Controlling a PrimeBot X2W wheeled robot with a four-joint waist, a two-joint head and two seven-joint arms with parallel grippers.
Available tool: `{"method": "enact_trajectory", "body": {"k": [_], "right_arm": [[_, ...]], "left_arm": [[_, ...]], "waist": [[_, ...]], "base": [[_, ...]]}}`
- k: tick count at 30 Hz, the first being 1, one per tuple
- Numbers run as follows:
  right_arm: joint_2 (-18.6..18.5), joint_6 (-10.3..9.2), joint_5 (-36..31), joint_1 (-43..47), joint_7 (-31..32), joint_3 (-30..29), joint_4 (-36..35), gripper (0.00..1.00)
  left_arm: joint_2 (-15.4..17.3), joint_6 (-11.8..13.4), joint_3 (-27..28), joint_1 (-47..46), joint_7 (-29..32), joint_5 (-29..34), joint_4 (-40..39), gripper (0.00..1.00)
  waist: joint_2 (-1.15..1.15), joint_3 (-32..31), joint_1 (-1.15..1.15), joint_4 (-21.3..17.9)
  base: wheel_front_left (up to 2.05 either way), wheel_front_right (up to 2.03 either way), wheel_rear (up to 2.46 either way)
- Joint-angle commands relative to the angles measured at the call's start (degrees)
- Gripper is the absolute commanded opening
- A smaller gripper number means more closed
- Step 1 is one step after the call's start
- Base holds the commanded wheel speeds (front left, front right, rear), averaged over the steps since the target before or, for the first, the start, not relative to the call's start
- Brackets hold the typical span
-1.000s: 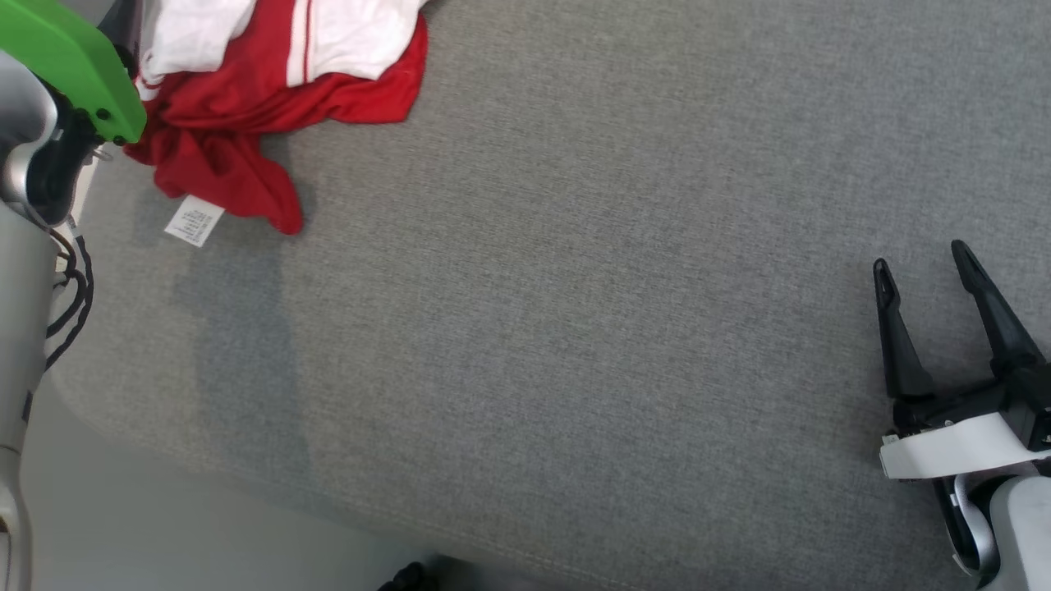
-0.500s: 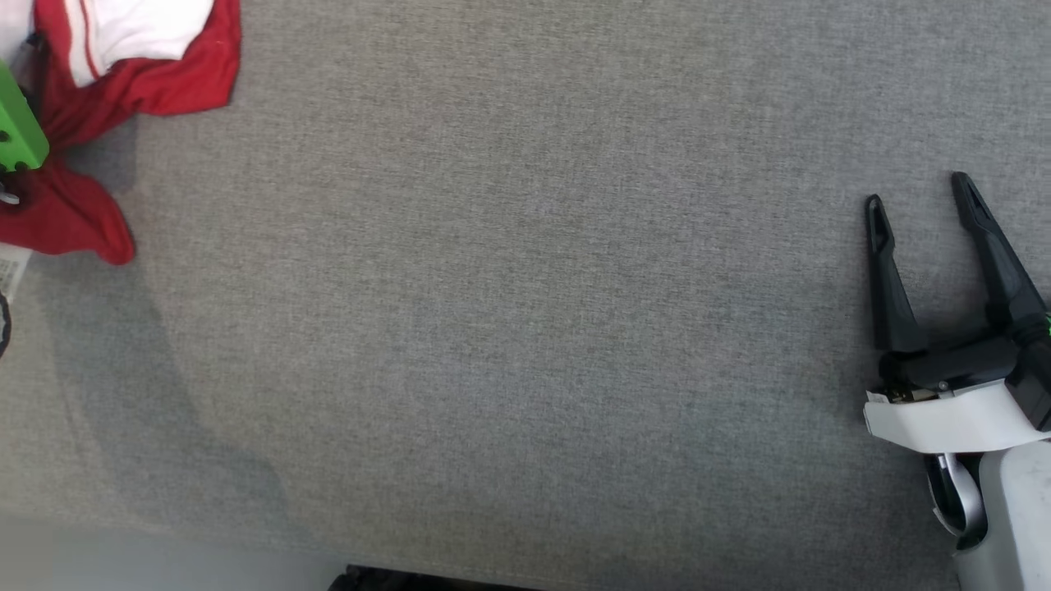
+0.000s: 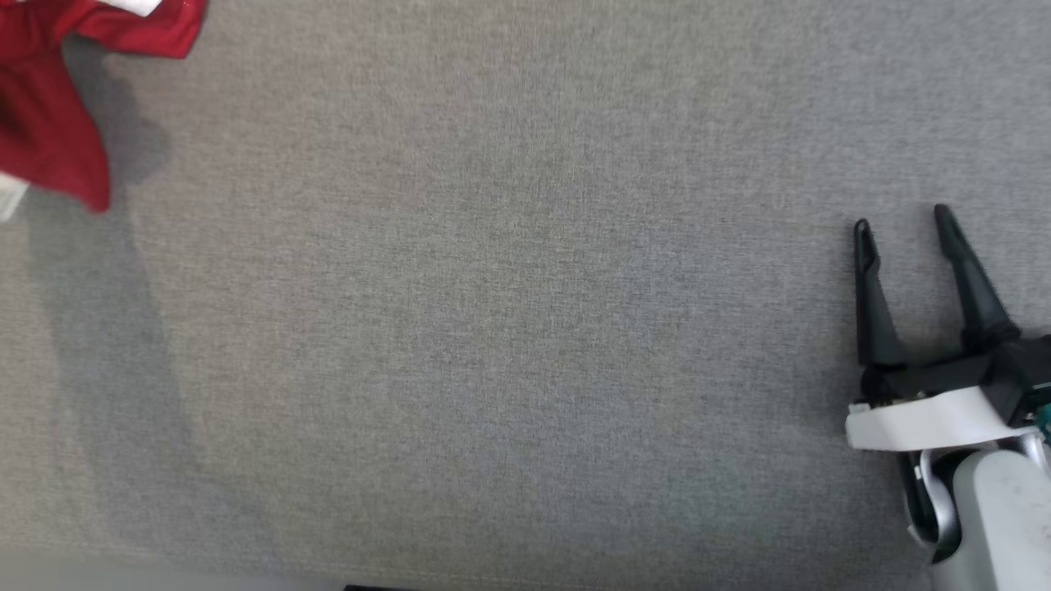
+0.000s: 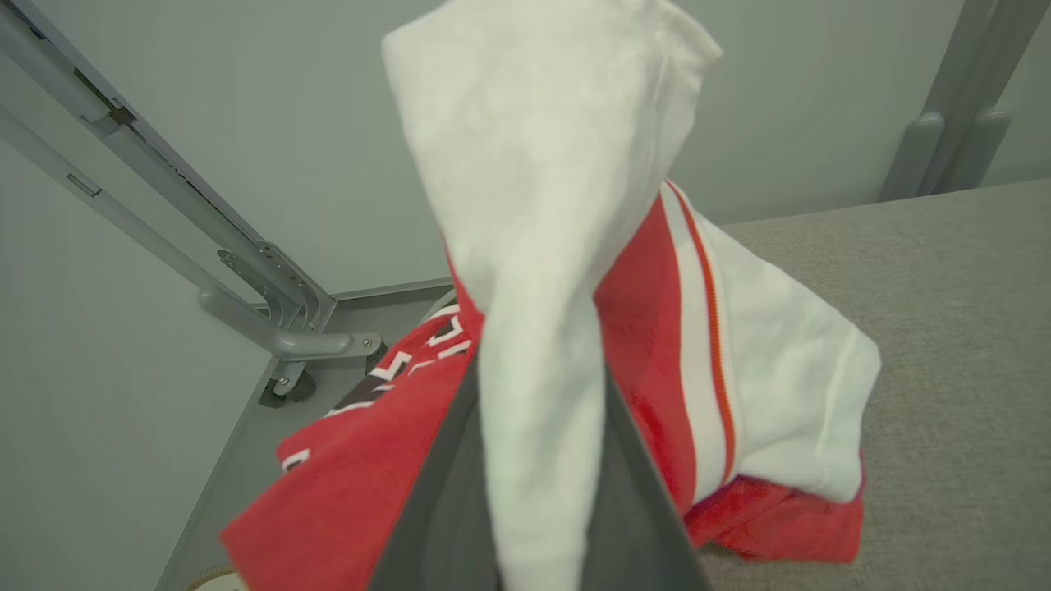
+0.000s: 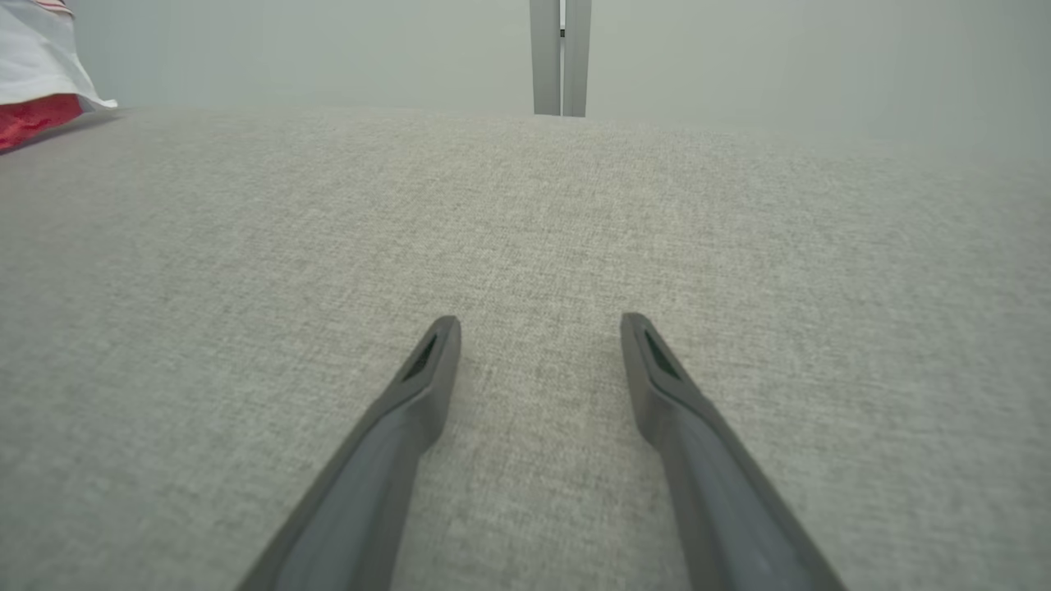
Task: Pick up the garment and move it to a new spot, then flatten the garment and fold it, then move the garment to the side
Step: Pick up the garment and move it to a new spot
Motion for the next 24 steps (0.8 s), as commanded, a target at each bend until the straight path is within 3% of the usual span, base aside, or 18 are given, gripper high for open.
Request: {"method": "enact_trajectory", "body": {"k": [1,12,17,24], "right_arm": [[0.9,-0.07,0.7,2.4,0.5,0.6,2.1,1.00],[4.3,-0.07,4.4,4.4,0.3,1.3,3.1,1.00],[5.1,-0.07,6.0,6.9,0.3,0.9,2.5,1.00],[5.4,-0.07,6.2,10.2,0.3,-0.9,1.1,1.00]], "left_arm": [[0.6,-0.1,-0.5,-1.0,-1.1,0.4,-1.2,0.00],[-4.1,-0.1,-3.2,4.9,-2.9,-1.9,-12.7,0.00],[-8.7,0.0,-3.6,11.7,-2.8,-4.2,-16.9,0.00],[-15.9,1.4,-7.8,19.5,-2.9,-3.8,-20.6,0.00]], "waist": [[0.00,-8.5,-0.01,-0.1],[0.00,-23.5,-0.01,-7.3],[0.00,-28.7,-0.01,-11.8],[0.00,-30.5,-0.01,-15.8]], "base": [[0.00,0.00,0.00],[0.00,0.00,0.00],[0.00,0.00,0.00],[0.00,0.00,0.00]]}}
